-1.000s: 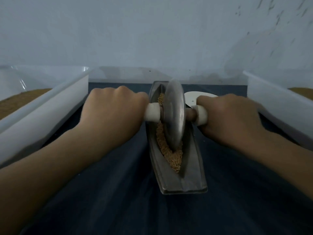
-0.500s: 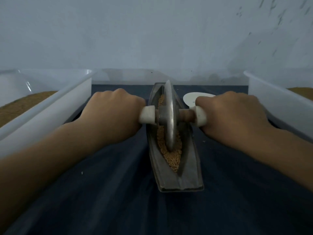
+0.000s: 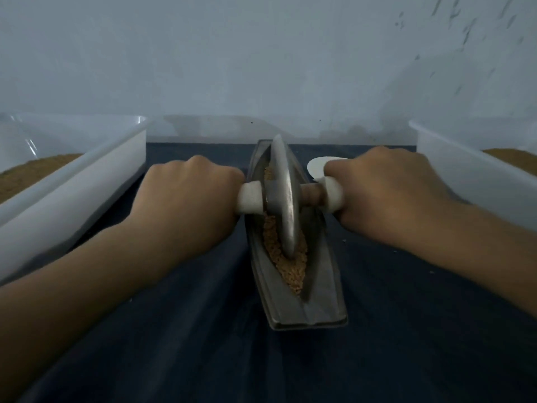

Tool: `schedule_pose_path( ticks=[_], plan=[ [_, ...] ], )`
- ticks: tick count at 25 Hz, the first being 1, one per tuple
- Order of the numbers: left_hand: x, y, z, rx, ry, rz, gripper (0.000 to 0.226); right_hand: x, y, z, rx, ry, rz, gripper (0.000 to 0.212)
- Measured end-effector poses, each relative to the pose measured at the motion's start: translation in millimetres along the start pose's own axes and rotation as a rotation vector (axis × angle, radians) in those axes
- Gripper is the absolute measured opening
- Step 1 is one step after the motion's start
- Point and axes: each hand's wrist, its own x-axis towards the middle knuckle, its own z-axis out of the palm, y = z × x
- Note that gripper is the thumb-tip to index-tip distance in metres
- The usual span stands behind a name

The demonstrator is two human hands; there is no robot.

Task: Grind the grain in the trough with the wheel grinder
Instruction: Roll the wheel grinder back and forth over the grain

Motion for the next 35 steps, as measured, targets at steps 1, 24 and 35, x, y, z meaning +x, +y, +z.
schedule_pose_path(
  ticks=[1,24,35],
  plan=[
    [2,0,4,-0.001,-0.025,-0.024,0.029,5,0,2,-0.004,-0.003,0.007,0.023],
    [11,5,-4,0.030,-0.212,-0.044,0.012,-2,1,0,0.068,-0.062,0.049,0.022],
    [63,3,5,-0.007,-0.397,-0.050,0.007,30,-3,15,0.203,-0.260,0.219,0.011]
  ],
)
